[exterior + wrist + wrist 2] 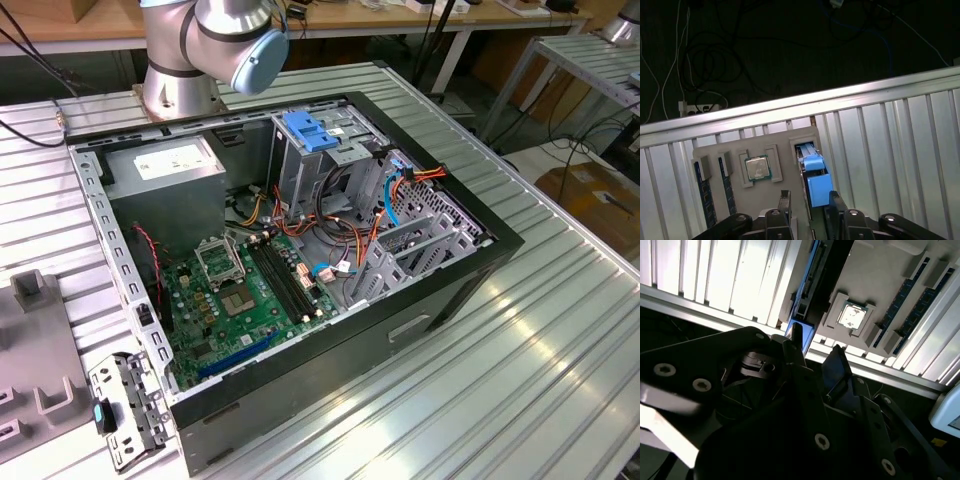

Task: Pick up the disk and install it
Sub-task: 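Pick up the disk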

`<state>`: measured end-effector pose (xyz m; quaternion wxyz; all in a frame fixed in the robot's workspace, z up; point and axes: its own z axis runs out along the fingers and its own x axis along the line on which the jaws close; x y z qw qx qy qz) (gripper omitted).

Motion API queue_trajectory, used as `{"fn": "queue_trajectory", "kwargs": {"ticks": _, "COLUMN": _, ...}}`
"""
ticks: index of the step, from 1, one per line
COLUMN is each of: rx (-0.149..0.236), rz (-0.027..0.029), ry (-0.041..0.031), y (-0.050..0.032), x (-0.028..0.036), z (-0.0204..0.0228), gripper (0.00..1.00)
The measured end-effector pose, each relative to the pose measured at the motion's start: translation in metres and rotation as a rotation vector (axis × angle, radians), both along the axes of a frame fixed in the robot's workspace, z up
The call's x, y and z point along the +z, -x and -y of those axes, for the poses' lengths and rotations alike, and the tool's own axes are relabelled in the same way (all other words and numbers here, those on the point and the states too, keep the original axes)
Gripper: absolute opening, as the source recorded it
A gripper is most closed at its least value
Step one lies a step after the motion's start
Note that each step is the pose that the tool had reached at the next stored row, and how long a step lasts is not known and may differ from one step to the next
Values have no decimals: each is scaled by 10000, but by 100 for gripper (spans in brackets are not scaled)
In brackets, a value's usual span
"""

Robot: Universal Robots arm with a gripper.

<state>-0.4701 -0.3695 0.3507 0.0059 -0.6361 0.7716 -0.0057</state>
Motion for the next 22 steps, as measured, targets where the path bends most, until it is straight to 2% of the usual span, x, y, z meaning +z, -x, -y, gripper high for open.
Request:
{"fn": "queue_trajectory", "kwargs": {"ticks": 11, "rx": 2, "rz": 1, "ry": 0, "y": 0, "x": -2, "z": -9, "gripper": 44}}
{"fn": "queue_trajectory", "kwargs": {"ticks": 15, "rx": 2, "rz": -2, "ry": -6, "y": -1, "x": -36, "z": -40, "gripper": 44}}
{"fn": "queue_trajectory", "kwargs": {"ticks": 17, "rx": 3, "rz": -17, "ry": -5, "y": -1, "x": -63, "z": -83, "gripper": 44}}
{"fn": "queue_trajectory", "kwargs": {"ticks": 18, "rx": 4, "rz": -41, "ry": -5, "y": -1, "x": -72, "z": -129, "gripper": 44}}
{"fn": "queue_trajectory", "kwargs": {"ticks": 19, "rx": 12, "rz": -53, "ry": -5, "y": -1, "x": -80, "z": -143, "gripper": 44}}
{"fn": "queue_trajectory", "kwargs": {"ticks": 22, "rx": 60, "rz": -95, "ry": -6, "y": 20, "x": -112, "z": -144, "gripper": 44}}
